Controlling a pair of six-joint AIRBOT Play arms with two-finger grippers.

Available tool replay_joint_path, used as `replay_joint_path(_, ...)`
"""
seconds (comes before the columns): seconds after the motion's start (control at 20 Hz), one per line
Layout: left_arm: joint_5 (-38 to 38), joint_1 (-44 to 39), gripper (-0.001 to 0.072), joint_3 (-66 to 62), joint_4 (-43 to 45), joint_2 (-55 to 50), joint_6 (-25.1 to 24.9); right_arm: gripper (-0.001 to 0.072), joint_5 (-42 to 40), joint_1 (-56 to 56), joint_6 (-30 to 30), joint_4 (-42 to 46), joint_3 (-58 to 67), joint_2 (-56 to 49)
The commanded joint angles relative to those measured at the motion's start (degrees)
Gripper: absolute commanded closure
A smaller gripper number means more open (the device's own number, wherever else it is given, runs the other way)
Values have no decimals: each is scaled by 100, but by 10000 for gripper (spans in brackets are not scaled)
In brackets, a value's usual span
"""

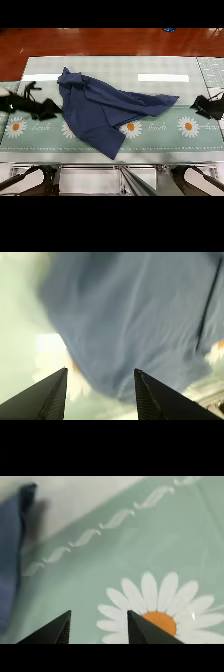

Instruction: Fold the shirts.

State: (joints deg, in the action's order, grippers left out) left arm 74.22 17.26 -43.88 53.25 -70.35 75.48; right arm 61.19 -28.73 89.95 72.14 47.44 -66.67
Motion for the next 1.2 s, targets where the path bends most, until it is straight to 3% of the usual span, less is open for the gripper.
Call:
replay_joint_path(0.0,-424,-87,199,1661,-621,911,-197,303,-363,-175,-415,-413,-916,256)
replay_joint_path(0.2,-903,-850,199,2223,-1056,796,-170,303,-483,-175,-756,-1043,-1115,256)
replay_joint_path(0.55,-2363,-2205,205,2153,-1580,323,173,303,-601,-175,-796,-1139,-1113,256)
replay_joint_path(0.6,-2415,-2216,319,2068,-1580,227,168,303,-693,-175,-848,-1237,-1113,256)
replay_joint_path(0.65,-2420,-2210,575,1963,-1580,166,138,303,-841,-175,-905,-1381,-1113,256)
replay_joint_path(0.7,-2422,-2210,688,1825,-1580,149,-42,303,-1001,-175,-960,-1530,-1113,254)
replay_joint_path(1.15,-2363,-2212,688,1215,-1578,149,-111,304,-918,-81,-1668,-2844,-195,-1156)
